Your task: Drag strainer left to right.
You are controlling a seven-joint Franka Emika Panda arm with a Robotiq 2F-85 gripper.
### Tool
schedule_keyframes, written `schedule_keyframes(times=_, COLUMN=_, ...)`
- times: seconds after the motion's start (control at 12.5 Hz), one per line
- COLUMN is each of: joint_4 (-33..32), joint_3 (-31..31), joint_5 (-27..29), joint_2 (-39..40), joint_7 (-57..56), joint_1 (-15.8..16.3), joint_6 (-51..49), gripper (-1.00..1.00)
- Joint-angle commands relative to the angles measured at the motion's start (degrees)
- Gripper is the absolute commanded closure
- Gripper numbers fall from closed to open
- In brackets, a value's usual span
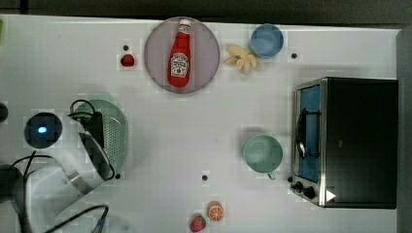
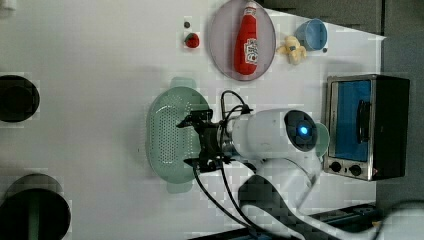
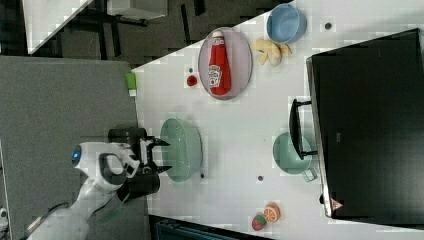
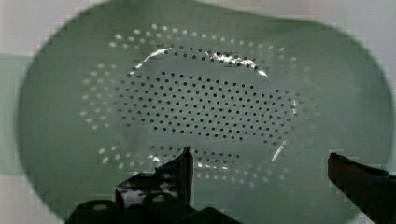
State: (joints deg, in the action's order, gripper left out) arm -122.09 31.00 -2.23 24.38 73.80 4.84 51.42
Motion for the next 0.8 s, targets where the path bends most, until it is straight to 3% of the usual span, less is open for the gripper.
schedule_keyframes(times=0.08, joint_4=0.47, joint_3=-2.8, joint_5=1.68, joint_2=2.36, joint_7=3.01, joint_1=2.61, joint_6=7.21, gripper=-1.0)
schedule_keyframes(times=0.56, joint_4=1.05, joint_3=-13.82, joint_5=1.68, joint_2=8.74, joint_7=3.01, joint_1=12.41, joint_6=12.93, gripper=-1.0)
schedule_keyframes(times=0.8, joint_4=0.79, joint_3=-16.92, joint_5=1.68, joint_2=8.61, joint_7=2.6, joint_1=13.16, joint_6=12.7, gripper=-1.0)
